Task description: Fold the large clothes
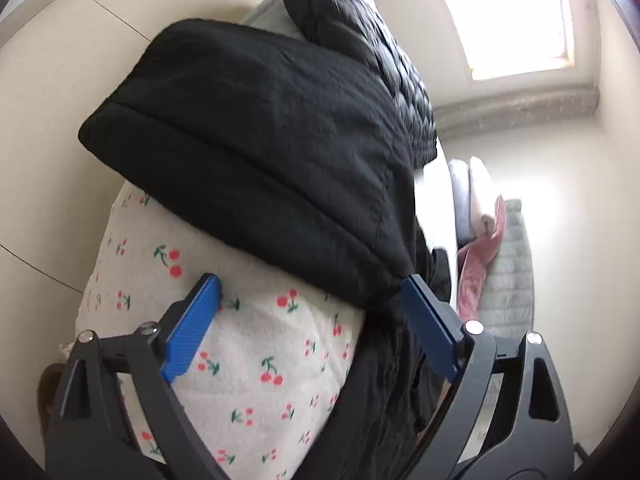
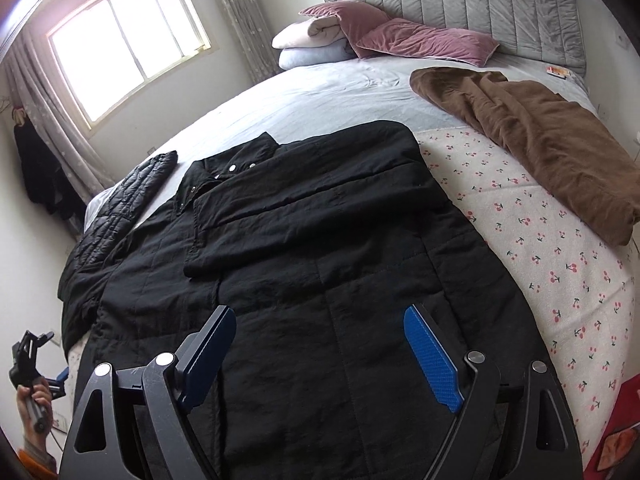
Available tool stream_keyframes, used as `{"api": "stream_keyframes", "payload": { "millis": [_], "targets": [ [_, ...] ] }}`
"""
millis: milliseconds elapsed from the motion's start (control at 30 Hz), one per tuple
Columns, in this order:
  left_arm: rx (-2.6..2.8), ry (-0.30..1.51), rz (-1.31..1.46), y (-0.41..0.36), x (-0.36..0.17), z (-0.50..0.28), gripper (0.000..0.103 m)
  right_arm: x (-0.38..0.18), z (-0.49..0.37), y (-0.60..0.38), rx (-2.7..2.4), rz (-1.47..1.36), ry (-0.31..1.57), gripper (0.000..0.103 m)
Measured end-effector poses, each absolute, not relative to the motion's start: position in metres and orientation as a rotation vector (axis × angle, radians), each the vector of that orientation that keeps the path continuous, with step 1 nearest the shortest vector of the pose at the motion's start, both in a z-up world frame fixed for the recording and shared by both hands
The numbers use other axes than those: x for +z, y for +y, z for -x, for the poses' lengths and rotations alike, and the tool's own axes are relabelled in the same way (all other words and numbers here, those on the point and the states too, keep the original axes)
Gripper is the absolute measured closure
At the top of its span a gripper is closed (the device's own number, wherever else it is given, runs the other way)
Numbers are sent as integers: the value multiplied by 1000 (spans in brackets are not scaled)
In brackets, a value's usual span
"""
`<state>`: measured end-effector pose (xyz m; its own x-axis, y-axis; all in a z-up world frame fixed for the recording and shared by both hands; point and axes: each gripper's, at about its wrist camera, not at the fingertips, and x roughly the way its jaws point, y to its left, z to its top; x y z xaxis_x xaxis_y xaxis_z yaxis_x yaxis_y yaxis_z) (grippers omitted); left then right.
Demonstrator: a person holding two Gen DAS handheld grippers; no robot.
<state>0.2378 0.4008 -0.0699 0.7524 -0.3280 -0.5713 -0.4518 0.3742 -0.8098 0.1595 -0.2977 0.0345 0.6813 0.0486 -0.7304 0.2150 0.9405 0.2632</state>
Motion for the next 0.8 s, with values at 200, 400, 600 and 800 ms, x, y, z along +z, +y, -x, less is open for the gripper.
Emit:
{"api": "stream_keyframes", "payload": {
  "millis": [200, 400, 600, 800],
  "targets": [
    [197, 568, 1413, 423, -92, -244, 18, 27, -163, -310, -112, -400, 830, 16],
    [271, 546, 1393, 437, -77, -251, 87, 24, -162, -316, -122, -422, 827, 16],
    [221, 428, 969, 384, 32, -263, 88, 22, -161, -326, -124, -480, 825, 16],
    [-72, 396, 685, 280, 122, -292, 88, 24, -161, -324, -117, -468, 828, 16]
  ]
}}
